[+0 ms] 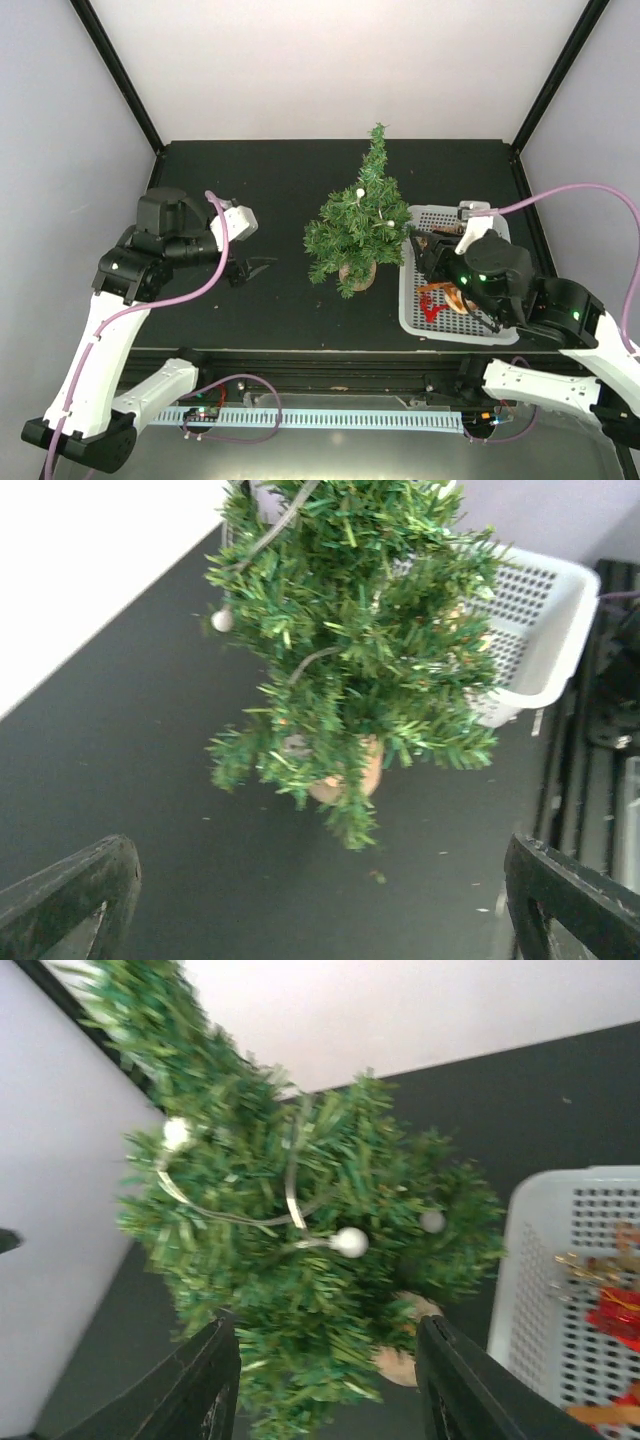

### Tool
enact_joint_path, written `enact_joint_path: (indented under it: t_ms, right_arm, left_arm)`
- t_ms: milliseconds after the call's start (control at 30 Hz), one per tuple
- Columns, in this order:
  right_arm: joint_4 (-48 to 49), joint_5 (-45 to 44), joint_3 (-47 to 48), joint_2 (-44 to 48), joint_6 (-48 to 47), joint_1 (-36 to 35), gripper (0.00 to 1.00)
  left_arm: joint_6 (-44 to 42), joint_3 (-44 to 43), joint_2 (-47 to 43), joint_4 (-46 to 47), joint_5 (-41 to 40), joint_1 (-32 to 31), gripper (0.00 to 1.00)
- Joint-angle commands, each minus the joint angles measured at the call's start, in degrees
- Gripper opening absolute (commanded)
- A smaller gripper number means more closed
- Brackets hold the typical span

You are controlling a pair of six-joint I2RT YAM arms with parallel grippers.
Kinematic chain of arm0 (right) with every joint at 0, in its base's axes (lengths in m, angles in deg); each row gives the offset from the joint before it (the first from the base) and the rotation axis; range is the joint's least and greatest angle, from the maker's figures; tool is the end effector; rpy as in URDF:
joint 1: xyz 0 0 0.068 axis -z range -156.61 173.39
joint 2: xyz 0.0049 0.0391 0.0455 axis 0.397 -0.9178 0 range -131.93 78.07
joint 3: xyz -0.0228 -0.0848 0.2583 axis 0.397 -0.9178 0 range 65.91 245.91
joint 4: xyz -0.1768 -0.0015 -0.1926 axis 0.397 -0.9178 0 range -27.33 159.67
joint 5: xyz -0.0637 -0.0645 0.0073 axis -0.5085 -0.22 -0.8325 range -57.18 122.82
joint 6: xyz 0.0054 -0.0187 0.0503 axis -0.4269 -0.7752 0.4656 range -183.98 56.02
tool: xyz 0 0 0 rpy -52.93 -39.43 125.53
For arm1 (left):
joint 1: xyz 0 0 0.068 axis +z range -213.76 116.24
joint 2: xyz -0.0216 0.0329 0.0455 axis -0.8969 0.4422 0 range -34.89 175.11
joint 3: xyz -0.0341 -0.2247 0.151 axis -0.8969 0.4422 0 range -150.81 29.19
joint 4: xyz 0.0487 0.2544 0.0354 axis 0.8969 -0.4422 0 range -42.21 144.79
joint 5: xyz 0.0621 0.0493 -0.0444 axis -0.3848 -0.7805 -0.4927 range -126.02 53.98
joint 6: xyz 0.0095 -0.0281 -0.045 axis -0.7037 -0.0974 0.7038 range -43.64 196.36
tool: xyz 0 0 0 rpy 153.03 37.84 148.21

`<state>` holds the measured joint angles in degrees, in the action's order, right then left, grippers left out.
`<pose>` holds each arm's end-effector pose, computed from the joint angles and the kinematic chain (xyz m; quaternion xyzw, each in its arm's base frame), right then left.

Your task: Decorate the small christmas tree

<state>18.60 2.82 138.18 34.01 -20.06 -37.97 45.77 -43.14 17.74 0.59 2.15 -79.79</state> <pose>0.0704 0.0919 0.4250 0.0194 0.8172 0.2937 0.4956 0.1420 -0.0637 0.4047 0.4708 0.7078 -0.2313 0.4732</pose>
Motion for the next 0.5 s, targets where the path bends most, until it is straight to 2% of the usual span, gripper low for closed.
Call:
enact_joint_path:
  t_ms: [0, 33, 133, 300, 467]
  right_arm:
    - [-12.81, -3.66, 3.43, -3.68, 0.24, 3.98, 0.50]
    - [-13.12, -0.11, 3.02, -4.17, -0.52, 7.06, 0.50]
    - [-10.68, 13.95, -0.56, -3.48, -4.88, 22.19, 0.50]
    - [-10.11, 20.60, -3.58, -5.72, -11.03, 35.37, 0.49]
    - [-3.88, 33.80, -10.82, -9.23, -13.26, 50.69, 0.47]
  left_arm:
    - [7.99, 3.29, -2.44, -0.43, 10.82, 2.30, 0.99]
    - [8.03, 4.02, -2.92, -0.14, 12.29, 3.25, 0.99]
    - [8.34, 5.25, -3.88, 0.58, 13.29, 5.06, 0.99]
    - [13.50, 9.17, -6.18, 5.11, 18.57, 10.64, 0.99]
    - [11.56, 7.51, -6.18, 2.73, 20.99, 13.54, 0.99]
